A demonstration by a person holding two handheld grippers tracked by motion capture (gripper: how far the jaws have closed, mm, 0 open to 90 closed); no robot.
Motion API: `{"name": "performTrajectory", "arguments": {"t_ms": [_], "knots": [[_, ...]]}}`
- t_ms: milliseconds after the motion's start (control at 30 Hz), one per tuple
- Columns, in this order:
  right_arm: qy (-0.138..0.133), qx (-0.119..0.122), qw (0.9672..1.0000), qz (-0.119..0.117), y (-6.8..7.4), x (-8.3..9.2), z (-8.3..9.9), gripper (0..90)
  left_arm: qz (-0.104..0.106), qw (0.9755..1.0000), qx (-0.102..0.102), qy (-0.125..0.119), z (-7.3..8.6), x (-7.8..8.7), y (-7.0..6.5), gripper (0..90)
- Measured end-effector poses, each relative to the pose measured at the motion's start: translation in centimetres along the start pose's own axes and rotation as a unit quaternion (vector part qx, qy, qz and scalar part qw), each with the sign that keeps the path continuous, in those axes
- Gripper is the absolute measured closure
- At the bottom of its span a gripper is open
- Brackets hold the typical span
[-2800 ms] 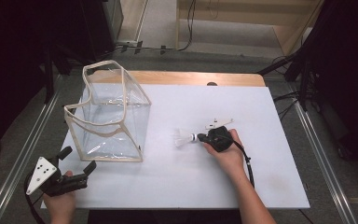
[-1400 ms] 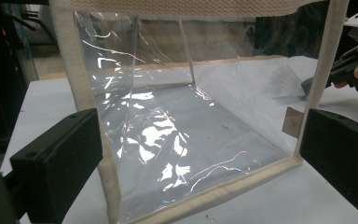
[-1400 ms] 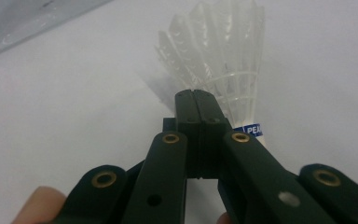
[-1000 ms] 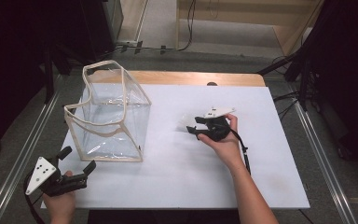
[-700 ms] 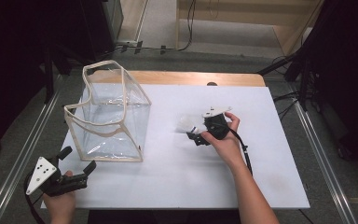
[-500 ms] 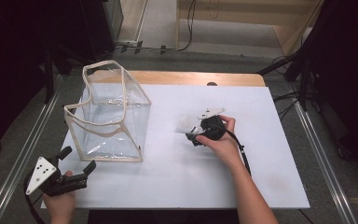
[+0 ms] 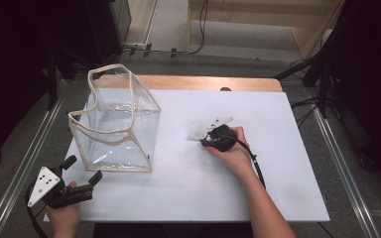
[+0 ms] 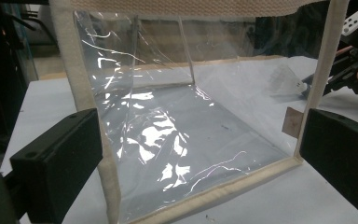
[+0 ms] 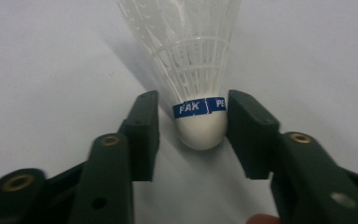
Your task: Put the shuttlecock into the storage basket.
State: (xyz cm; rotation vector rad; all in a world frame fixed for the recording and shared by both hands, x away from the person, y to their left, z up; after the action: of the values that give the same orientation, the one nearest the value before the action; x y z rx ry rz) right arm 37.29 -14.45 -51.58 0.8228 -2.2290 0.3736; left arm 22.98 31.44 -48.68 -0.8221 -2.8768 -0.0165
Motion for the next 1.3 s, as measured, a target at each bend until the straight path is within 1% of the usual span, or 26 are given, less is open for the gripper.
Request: {"name": "performTrajectory", "arguments": {"t_ms": [33, 67, 100, 133, 233, 333, 433, 500, 533, 733, 833, 867, 1167, 1300], "knots": [[-0.002, -0.002, 1.0000, 0.004, 0.0, 0.0, 0.1, 61.2, 0.000, 1.0000, 0.000, 0.000, 0.0, 0.0, 0.0, 0.0], [-0.003, -0.007, 0.9999, 0.007, -0.1, 0.1, 0.1, 62.1, 0.000, 1.0000, 0.000, -0.001, 0.0, 0.0, 0.0, 0.0], [-0.003, -0.007, 0.9999, 0.007, -0.1, 0.1, 0.1, 62.1, 0.000, 1.0000, 0.000, -0.001, 0.0, 0.0, 0.0, 0.0], [-0.006, -0.011, 0.9999, -0.002, -0.2, 0.2, 0.2, 62.6, 0.000, 1.0000, -0.001, 0.000, 0.0, 0.0, 0.0, 0.0], [-0.006, -0.007, 1.0000, -0.002, -0.1, 0.3, 0.1, 62.7, 0.000, 1.0000, -0.001, 0.000, 0.0, 0.0, 0.0, 0.0], [-0.009, -0.011, 0.9999, -0.003, 0.1, 0.6, 0.0, 62.7, 0.000, 1.0000, -0.001, 0.000, 0.0, 0.0, 0.0, 0.0], [-0.015, -0.009, 0.9998, -0.005, 0.1, 0.8, -0.1, 62.8, 0.000, 1.0000, 0.000, 0.000, 0.0, 0.0, 0.0, 0.0], [-0.020, -0.011, 0.9997, -0.006, 0.1, 1.0, -0.2, 62.8, 0.000, 1.0000, 0.000, 0.000, 0.0, 0.0, 0.0, 0.0], [-0.023, -0.016, 0.9996, -0.006, 0.2, 1.2, -0.3, 62.8, 0.000, 1.0000, 0.000, 0.000, 0.0, 0.0, 0.0, 0.0], [-0.037, -0.017, 0.9991, -0.013, 0.3, 1.8, -0.6, 62.9, 0.001, 1.0000, 0.000, 0.000, 0.0, 0.0, 0.0, 0.0], [-0.044, -0.017, 0.9988, -0.011, 0.3, 2.1, -0.7, 62.9, 0.001, 1.0000, 0.000, 0.001, 0.0, 0.0, 0.0, 0.0], [-0.045, -0.020, 0.9987, -0.012, 0.4, 2.2, -0.8, 62.9, 0.001, 1.0000, 0.000, 0.001, 0.0, 0.0, 0.0, 0.0], [-0.059, -0.020, 0.9979, -0.016, 0.7, 2.6, -1.1, 62.9, 0.001, 1.0000, 0.000, 0.001, 0.0, 0.0, 0.0, 0.0], [-0.066, -0.020, 0.9974, -0.022, 1.0, 2.7, -1.3, 62.9, 0.001, 1.0000, 0.000, 0.001, 0.0, 0.0, 0.0, 0.0]]}}
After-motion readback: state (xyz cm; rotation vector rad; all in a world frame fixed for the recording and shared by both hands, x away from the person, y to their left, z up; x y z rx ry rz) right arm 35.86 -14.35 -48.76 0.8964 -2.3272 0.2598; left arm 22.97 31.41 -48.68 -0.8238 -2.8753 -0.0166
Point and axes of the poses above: each handheld gripper's, and its own axes: x roughly backward along the jaws, z roughly out of its underside, y roughly to its left, the point moved 1 cm from there along -x, roughly forward along the jaws, and after that the axes turned 3 degrees about -y, right-handed, at the moved point
